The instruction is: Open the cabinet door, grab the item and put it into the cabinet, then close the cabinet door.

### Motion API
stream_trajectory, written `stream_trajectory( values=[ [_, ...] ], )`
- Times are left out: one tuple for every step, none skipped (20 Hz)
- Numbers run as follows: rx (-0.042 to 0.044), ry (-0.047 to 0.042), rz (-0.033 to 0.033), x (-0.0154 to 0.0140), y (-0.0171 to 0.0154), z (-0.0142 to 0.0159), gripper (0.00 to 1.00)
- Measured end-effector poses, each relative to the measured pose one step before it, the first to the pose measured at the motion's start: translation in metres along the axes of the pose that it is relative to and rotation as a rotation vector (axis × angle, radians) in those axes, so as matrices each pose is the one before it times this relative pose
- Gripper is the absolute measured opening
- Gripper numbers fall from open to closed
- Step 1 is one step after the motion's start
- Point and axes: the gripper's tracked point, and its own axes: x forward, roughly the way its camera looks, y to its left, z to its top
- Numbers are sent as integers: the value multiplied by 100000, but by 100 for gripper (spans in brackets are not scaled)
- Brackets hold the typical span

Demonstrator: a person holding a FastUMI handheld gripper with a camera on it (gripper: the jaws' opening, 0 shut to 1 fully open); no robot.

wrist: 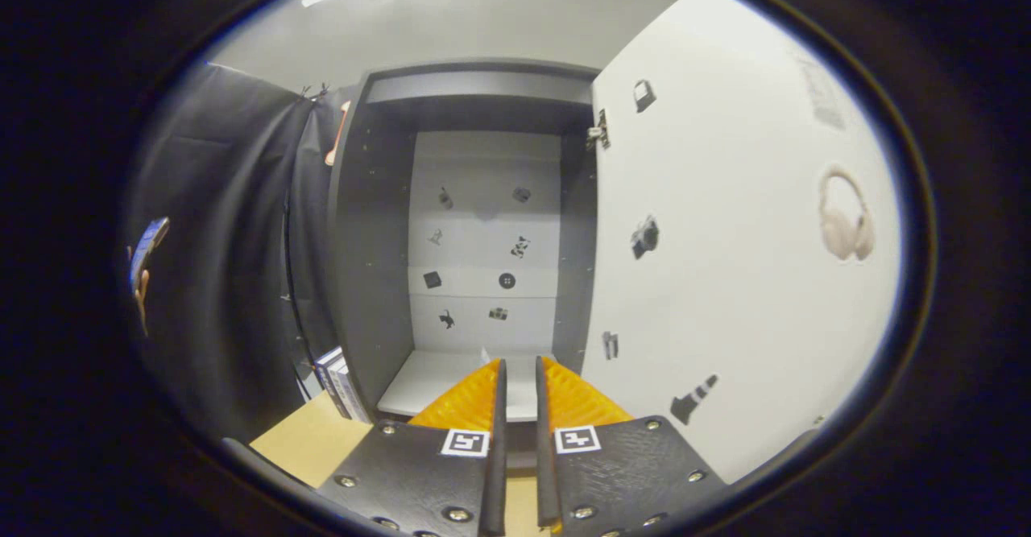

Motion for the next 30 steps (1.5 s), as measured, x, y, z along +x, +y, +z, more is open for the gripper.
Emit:
stream_trajectory(
  values=[
    [190,-1180,-2208,-1260,-989,123,15],
    [176,-941,-2845,-1396,-1172,166,15],
    [-39,-865,-2835,-1086,-1304,50,15],
    [-66,-1421,-3283,-1081,-1280,200,15],
    [-42,-962,-3718,-1188,-1487,152,15],
    [167,-486,-3532,-1150,-1450,67,15],
    [399,-617,-3823,-871,-1488,-2,15],
    [633,-392,-3206,-835,-1349,82,15],
    [754,-571,-3395,-875,-1408,90,15],
    [621,-568,-3447,-726,-1517,45,15],
    [672,-425,-3311,-700,-1519,85,15],
    [592,-21,-2794,-467,-1207,-86,15],
    [377,-206,-3013,-382,-1344,-7,15],
    [295,171,-2645,-291,-1292,-84,15],
    [1,520,-2237,-74,-1007,-217,15],
    [-70,701,-2338,149,-921,-299,15],
    [203,-27,-953,128,-597,-151,19],
    [407,816,-483,82,-370,-217,23],
    [-111,507,-1002,681,-176,-449,39],
    [-1052,640,-1081,511,-286,-409,46],
    [-1334,49,-1299,661,-480,-343,63],
    [-1050,594,-920,519,-254,-240,68],
    [-539,370,-447,114,-167,-294,72],
    [712,-34,1110,-116,51,125,71],
    [1244,657,1949,14,337,111,71],
    [575,903,2377,-169,304,-128,71],
    [-675,576,2085,-13,169,-278,71],
    [-1396,-76,1465,-104,223,28,71],
    [-1001,-215,1125,336,319,6,71],
    [-187,16,1235,-34,193,0,71]
  ],
)
